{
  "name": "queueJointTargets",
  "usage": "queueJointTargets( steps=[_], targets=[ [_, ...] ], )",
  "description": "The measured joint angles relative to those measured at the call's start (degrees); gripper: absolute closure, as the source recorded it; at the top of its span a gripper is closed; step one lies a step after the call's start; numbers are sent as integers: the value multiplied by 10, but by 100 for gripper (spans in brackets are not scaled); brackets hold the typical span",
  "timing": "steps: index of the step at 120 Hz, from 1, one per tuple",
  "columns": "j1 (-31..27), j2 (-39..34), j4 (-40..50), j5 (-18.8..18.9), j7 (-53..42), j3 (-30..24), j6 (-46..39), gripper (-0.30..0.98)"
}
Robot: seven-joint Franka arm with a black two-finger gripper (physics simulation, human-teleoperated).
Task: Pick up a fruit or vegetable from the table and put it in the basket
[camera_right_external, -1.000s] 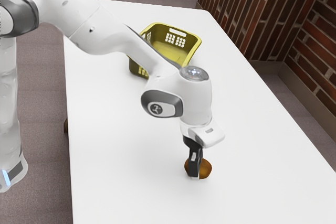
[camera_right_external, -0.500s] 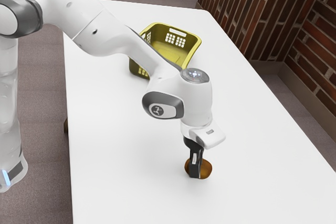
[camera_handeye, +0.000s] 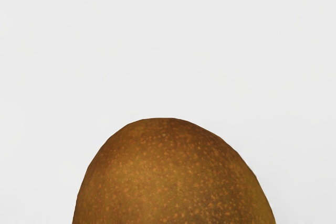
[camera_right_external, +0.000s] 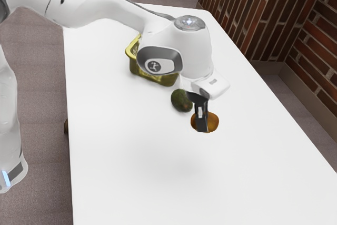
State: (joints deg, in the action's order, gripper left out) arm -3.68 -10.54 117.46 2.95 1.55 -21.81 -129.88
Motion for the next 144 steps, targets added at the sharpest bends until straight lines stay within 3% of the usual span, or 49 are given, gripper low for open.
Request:
queueJointTargets(
  steps=[37,73,122,144],
  targets=[
    [-125,-40,-72,-2,-2,9,148,43],
    [-238,-51,-108,-3,-7,9,228,43],
    [-383,-51,-119,-5,-14,9,260,42],
    [-410,-30,-119,-5,-16,9,243,42]
  ],
)
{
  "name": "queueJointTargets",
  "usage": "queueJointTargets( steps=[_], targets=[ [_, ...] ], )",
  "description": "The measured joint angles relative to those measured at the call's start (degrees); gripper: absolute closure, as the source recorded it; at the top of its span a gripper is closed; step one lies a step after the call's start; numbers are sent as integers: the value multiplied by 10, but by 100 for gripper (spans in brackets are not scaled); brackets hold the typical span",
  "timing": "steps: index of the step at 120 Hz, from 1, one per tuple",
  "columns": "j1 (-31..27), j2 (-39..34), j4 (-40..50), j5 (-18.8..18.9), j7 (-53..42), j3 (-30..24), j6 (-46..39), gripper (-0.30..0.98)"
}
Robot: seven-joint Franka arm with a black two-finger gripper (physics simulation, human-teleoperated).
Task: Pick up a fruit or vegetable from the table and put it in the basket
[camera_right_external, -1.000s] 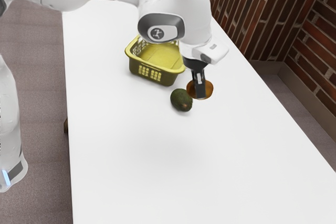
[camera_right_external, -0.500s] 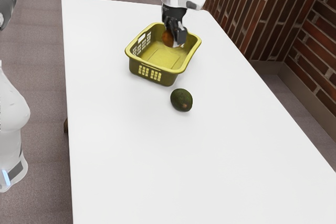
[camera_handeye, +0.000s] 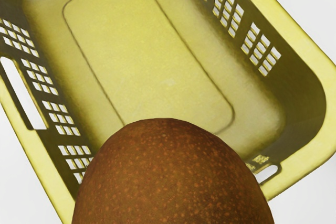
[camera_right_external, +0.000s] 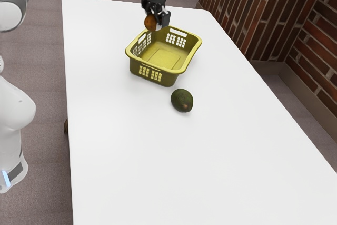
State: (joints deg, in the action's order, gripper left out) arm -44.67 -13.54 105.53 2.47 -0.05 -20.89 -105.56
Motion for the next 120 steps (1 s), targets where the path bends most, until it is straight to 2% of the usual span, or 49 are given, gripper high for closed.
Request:
queueJointTargets(
  steps=[40,59,96,111,120],
  targets=[
    [-43,49,1,0,-7,1,-64,42],
    [-44,70,1,-4,-14,23,-87,43],
    [-23,95,4,-12,-23,20,-116,43],
    [-24,97,3,-27,-28,20,-116,21],
    [-25,97,3,-33,-32,20,-116,13]
  ],
)
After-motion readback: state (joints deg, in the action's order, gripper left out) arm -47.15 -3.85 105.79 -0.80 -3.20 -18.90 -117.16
